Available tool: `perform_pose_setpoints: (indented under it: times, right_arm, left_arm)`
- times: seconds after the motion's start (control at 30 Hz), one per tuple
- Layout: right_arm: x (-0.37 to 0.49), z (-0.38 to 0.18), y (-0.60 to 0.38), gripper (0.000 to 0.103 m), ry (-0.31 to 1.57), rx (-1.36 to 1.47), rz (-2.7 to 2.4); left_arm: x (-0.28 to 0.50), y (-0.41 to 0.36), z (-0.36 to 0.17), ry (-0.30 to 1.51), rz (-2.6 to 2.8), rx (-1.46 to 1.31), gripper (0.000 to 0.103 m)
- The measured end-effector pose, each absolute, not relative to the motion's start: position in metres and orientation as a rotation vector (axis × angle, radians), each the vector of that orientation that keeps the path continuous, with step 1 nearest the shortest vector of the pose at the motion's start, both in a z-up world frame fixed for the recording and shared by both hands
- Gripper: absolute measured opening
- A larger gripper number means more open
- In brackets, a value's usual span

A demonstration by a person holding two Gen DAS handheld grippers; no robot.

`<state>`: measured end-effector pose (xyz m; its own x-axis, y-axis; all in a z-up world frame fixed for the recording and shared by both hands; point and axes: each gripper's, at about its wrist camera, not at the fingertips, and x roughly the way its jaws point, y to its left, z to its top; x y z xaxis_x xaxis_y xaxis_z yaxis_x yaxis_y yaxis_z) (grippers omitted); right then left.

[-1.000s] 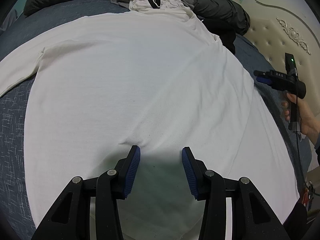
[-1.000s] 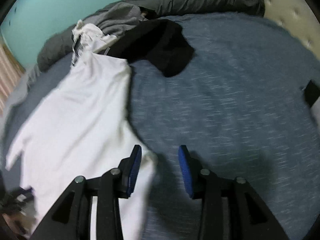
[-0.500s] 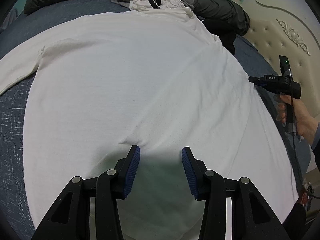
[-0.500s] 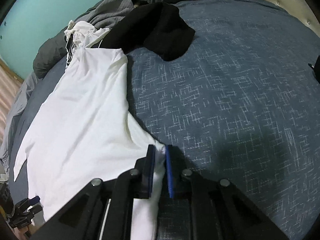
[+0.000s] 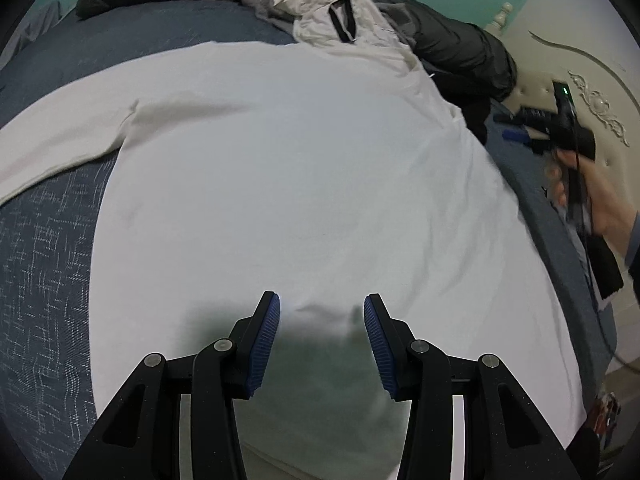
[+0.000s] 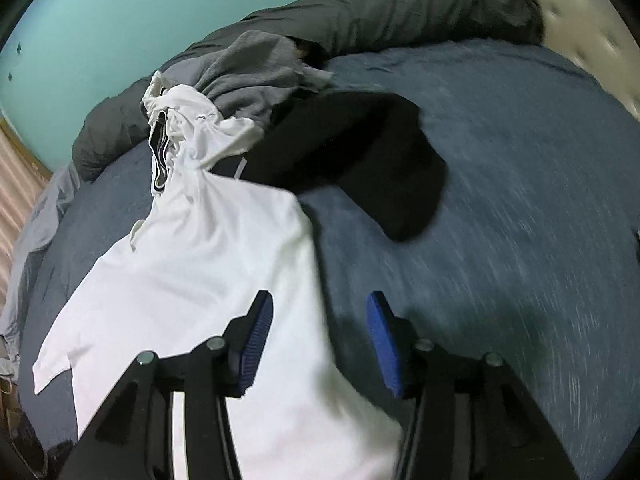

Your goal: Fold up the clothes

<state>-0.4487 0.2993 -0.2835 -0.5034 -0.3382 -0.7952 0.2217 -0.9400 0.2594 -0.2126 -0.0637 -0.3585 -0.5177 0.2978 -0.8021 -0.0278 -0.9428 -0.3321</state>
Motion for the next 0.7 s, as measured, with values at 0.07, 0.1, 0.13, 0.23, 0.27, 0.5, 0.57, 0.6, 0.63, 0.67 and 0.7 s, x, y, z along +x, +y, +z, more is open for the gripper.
perform_pose_setpoints:
  times: [0.07,0.1,0.13,0.23,0.27,0.5,0.57,0.6,0.63,0.67,0.7]
  right_arm:
    - [-0.467,-0.283,0.284,0.050,-0.134,1.368,-2.468]
    - [-0.476,-0.285,0.277,0.050,-0.111,1.386,-2.468]
    - [-0.483,-0.286,0.272,0.050,-0.094,1.405,-2.466]
    - [-0.500,-0.293,0.263,0.050,-0.058,1.462,-2.467]
    - [-0.506,-0.296,0.259,0.050,-0.045,1.480,-2.464]
    - [-0.533,-0.317,0.242,0.017,0.036,1.575,-2.449]
    - [-0.537,-0.319,0.238,0.005,0.030,1.571,-2.443]
    - [-0.539,-0.319,0.237,0.005,0.036,1.564,-2.448]
    - [-0.541,-0.318,0.235,0.004,0.046,1.554,-2.455]
    - [-0.544,-0.317,0.233,0.003,0.056,1.545,-2.463]
    - [-0.546,-0.316,0.232,0.003,0.072,1.531,-2.481]
  left_arm:
    - [-0.214,-0.064,-0.361,-0.405,2.549,-1.438,0.048]
    - [-0.214,-0.064,-0.362,-0.400,2.547,-1.440,0.048]
    - [-0.215,-0.064,-0.363,-0.397,2.544,-1.442,0.048]
    - [-0.216,-0.064,-0.365,-0.390,2.535,-1.448,0.048]
    - [-0.215,-0.064,-0.366,-0.384,2.533,-1.449,0.048]
    - [-0.213,-0.063,-0.370,-0.347,2.523,-1.452,0.048]
    - [-0.211,-0.063,-0.371,-0.339,2.523,-1.449,0.048]
    - [-0.211,-0.062,-0.371,-0.334,2.523,-1.449,0.048]
    - [-0.210,-0.062,-0.372,-0.333,2.524,-1.448,0.048]
    - [-0.210,-0.062,-0.372,-0.334,2.524,-1.447,0.048]
    - [-0.210,-0.062,-0.372,-0.335,2.524,-1.447,0.048]
